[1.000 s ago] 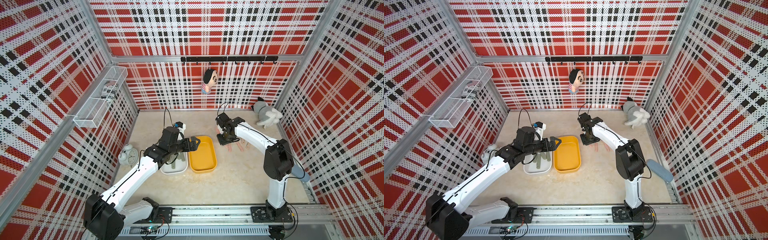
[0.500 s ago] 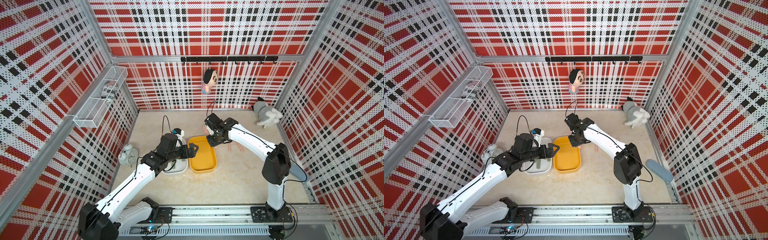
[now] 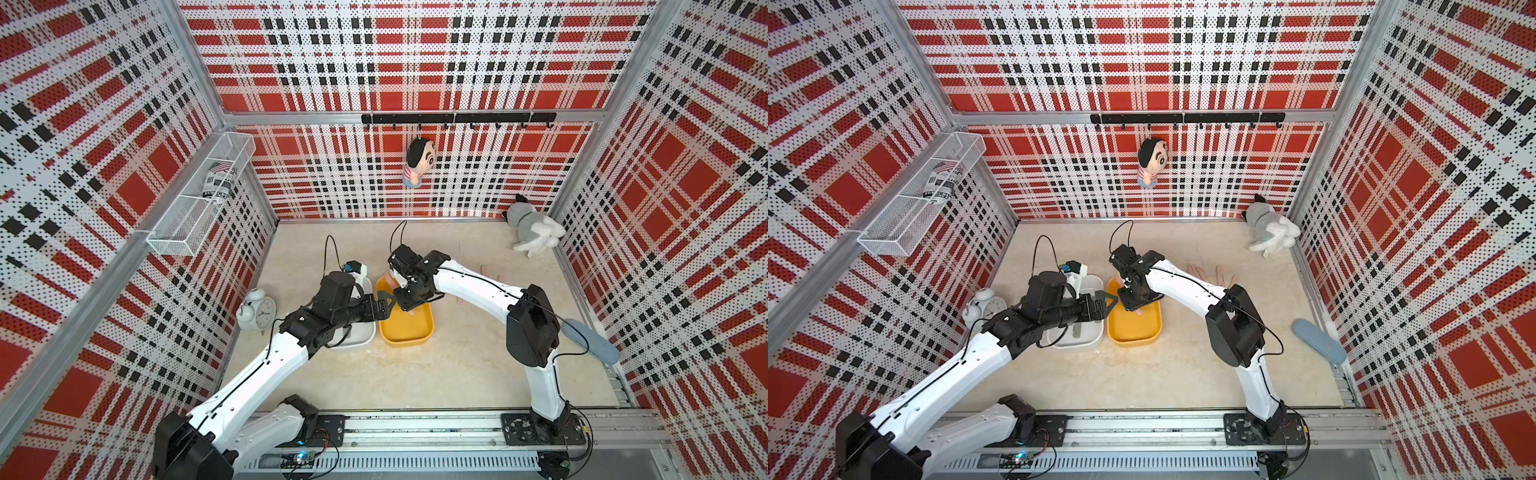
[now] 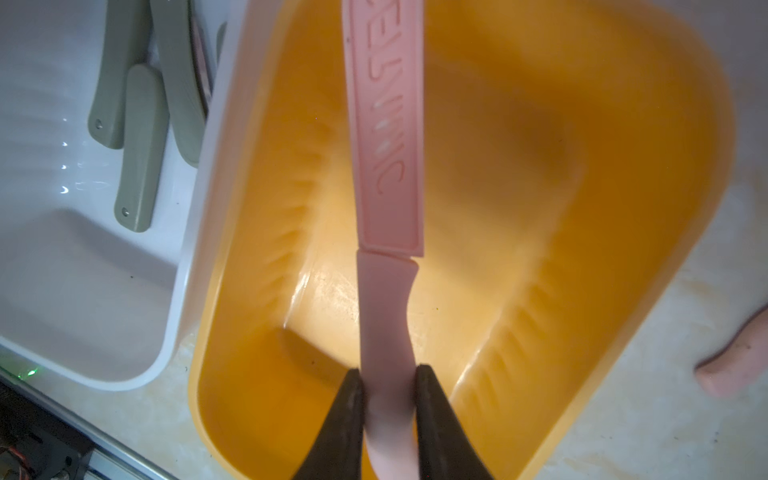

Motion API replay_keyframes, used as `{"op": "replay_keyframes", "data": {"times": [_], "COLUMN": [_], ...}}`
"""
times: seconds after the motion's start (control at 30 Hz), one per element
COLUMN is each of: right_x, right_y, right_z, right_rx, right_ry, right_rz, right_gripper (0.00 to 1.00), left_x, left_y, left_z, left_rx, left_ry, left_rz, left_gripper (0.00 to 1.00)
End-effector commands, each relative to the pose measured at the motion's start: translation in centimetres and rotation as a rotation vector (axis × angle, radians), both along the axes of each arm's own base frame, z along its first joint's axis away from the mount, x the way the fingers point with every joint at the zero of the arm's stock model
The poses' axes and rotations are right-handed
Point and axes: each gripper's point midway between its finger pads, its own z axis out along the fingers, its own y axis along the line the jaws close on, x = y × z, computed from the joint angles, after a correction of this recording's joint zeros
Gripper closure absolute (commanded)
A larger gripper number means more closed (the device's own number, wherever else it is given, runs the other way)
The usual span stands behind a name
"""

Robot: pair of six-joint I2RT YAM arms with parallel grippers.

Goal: Place the fruit knives into the storage box by color
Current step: Place the fruit knife in the storage box.

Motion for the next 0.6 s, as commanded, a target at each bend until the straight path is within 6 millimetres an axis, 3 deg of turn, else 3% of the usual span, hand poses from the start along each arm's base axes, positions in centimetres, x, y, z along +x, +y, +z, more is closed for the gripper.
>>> {"op": "replay_keyframes", "data": {"times": [0.0,0.57], "right_x": [0.1,0.9], "right_y": [0.4,-0.2], "right_z": [-1.3,-5.3], "right_rx": [0.001,-0.074], "right_ry": [0.015,0.05], "right_rz": [-0.013,-0.013], "right_gripper": [0.76,0.76], "left_x": [0.0,0.0], "left_y": [0.1,0.3], "left_z": [0.6,0.1], "left_rx": [0.0,0.012], "left_ry": [-0.023,-0.019], "left_rz": [0.004,0.01], "left_gripper": [0.02,0.02]}}
